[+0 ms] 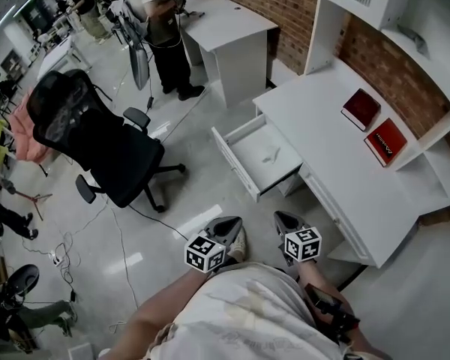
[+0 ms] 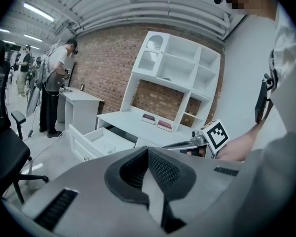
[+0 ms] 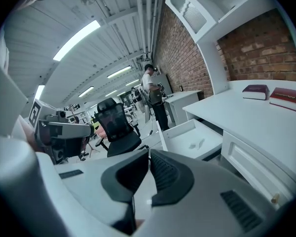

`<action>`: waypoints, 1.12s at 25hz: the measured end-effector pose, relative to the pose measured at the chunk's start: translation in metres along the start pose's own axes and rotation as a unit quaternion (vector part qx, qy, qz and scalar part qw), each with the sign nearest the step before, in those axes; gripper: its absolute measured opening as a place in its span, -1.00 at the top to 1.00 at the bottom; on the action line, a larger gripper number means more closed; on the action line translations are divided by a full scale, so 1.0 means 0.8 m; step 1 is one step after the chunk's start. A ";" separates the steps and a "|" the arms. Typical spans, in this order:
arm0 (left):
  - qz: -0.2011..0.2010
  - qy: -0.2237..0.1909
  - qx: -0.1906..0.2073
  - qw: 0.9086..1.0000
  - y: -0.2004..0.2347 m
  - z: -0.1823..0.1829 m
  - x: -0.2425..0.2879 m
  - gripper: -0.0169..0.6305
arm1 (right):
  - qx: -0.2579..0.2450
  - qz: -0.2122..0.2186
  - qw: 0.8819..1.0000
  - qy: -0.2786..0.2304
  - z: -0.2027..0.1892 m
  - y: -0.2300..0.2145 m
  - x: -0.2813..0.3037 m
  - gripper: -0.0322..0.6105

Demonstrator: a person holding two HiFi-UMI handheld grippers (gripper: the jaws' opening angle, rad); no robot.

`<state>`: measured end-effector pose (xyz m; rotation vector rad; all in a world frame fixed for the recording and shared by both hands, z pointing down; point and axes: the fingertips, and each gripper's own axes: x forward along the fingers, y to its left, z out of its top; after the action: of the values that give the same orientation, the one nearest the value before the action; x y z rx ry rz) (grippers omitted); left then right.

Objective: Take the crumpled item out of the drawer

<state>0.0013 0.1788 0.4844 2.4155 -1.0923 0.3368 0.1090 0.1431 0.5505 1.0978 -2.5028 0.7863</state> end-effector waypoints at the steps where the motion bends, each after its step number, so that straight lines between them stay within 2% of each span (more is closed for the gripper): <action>1: -0.001 0.002 0.002 1.000 0.004 0.001 0.004 0.89 | -0.001 0.000 1.000 0.000 0.003 -0.003 0.005 0.81; 11: -0.023 0.015 0.010 1.000 0.042 0.026 0.055 0.89 | 0.019 -0.019 1.000 0.005 0.017 -0.041 0.037 0.81; 28: -0.081 0.017 0.019 0.996 0.113 0.083 0.116 0.89 | 0.032 -0.078 0.996 0.001 0.076 -0.085 0.093 0.81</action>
<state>-0.0046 0.0335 0.4922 2.5033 -0.8751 0.3468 0.1076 0.0262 0.5610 1.2948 -2.3707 0.8271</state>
